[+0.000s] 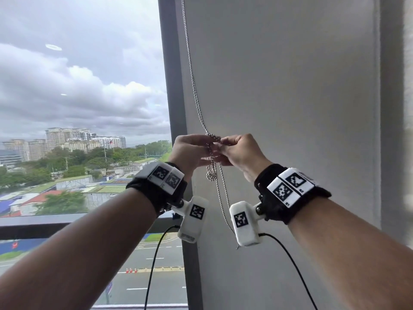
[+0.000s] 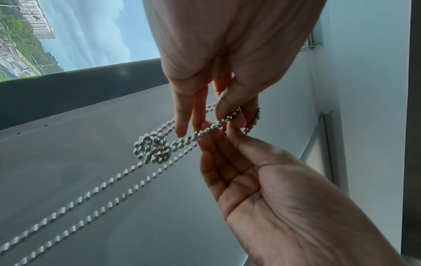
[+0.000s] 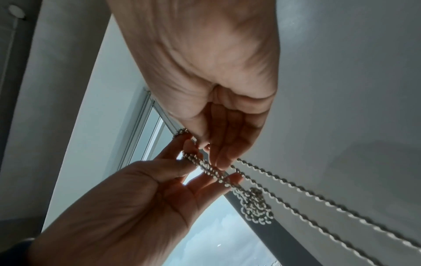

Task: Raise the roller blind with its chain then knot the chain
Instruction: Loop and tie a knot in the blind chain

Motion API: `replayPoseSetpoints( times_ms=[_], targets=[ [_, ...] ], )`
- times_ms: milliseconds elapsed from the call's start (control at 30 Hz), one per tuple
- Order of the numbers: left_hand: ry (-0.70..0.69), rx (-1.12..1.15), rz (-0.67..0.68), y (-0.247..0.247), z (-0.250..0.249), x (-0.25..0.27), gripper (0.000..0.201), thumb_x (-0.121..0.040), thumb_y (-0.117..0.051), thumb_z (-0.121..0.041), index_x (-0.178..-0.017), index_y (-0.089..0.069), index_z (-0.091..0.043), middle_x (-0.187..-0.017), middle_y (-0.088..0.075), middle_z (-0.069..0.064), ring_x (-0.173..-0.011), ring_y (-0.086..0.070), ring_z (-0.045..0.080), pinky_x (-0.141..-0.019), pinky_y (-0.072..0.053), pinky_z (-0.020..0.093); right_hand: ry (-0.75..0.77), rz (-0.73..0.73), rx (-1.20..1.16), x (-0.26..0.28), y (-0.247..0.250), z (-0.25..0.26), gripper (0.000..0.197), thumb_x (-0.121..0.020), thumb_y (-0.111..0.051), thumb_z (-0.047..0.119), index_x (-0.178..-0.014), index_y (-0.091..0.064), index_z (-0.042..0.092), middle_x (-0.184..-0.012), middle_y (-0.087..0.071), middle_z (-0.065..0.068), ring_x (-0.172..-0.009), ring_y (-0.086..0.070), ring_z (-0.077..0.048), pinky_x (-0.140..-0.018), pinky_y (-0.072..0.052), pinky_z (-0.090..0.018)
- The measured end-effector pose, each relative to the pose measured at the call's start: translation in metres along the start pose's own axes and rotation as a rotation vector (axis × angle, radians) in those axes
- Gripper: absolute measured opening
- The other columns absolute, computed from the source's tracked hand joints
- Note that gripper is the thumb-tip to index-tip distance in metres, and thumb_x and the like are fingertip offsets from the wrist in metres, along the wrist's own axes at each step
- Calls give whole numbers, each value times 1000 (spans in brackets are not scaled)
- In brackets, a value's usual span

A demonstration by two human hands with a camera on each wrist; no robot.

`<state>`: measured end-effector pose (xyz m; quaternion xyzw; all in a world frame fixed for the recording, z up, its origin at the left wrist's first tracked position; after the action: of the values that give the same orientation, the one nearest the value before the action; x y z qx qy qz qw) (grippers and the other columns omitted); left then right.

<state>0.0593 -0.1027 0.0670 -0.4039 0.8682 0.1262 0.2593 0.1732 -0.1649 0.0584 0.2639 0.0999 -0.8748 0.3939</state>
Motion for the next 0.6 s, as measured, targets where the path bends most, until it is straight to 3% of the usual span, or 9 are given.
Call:
replayPoseSetpoints(
  times_ms=[100, 167, 233, 333, 433, 500, 600],
  targets=[
    [-34, 21, -62, 1, 2, -1, 27, -72, -67, 12, -99, -64, 9, -90, -62, 23, -75, -62, 32, -69, -58, 41, -52, 49, -131, 1, -4, -1, 23, -89, -67, 15, -104, -69, -3, -94, -74, -19, -76, -69, -28, -76, -60, -41],
    [5, 39, -65, 1, 4, -3, 28, -76, -66, 8, -101, -53, 6, -89, -58, 22, -69, -59, 29, -61, -56, 35, -118, 102, -260, 2, -6, -1, 23, -92, -62, 13, -108, -67, -4, -100, -73, -23, -81, -71, -34, -80, -60, -45],
    [87, 71, -49, 2, 9, -5, 37, -79, -64, 4, -106, -41, -5, -82, -55, 17, -64, -55, 26, -59, -52, 35, -173, 133, -378, 2, -7, 1, 23, -95, -57, 9, -112, -63, -5, -94, -71, -23, -75, -71, -34, -72, -61, -45],
    [191, 113, 24, 4, 14, -5, 38, -83, -62, -1, -103, -32, -11, -69, -55, 10, -51, -55, 23, -56, -53, 36, -206, 149, -414, 4, -6, 1, 23, -95, -56, 7, -113, -61, -5, -83, -67, -18, -57, -67, -27, -57, -59, -38],
    [245, 190, 46, 7, 19, -5, 40, -81, -63, 1, -102, -32, -11, -75, -56, 13, -48, -50, 18, -44, -52, 29, -198, 126, -348, 6, -6, -3, 18, -95, -55, 6, -108, -63, -4, -84, -61, -16, -46, -53, -15, -48, -50, -31],
    [244, 157, 28, 11, 21, -6, 42, -77, -66, 4, -99, -34, -12, -71, -56, 12, -48, -40, 16, -39, -41, 22, -160, 128, -248, 6, -6, -6, 16, -95, -52, 4, -102, -65, -3, -82, -60, -16, -44, -43, -11, -44, -41, -27],
    [232, 119, 45, 17, 21, -8, 40, -72, -69, 6, -81, -36, -17, -63, -46, 6, -48, -28, 12, -39, -24, 20, -117, 142, -151, 6, -5, -10, 21, -93, -47, 4, -92, -67, -2, -68, -61, -12, -44, -38, -11, -46, -34, -27]
  ],
)
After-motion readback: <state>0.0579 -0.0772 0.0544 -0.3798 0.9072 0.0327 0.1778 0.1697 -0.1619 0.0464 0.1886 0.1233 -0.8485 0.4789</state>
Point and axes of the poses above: each hand's wrist, its own x-axis away from the middle knuckle, its own y-axis out of the back of the hand, z = x × y, the point moved 1 cm from there along -x, towards the middle knuckle
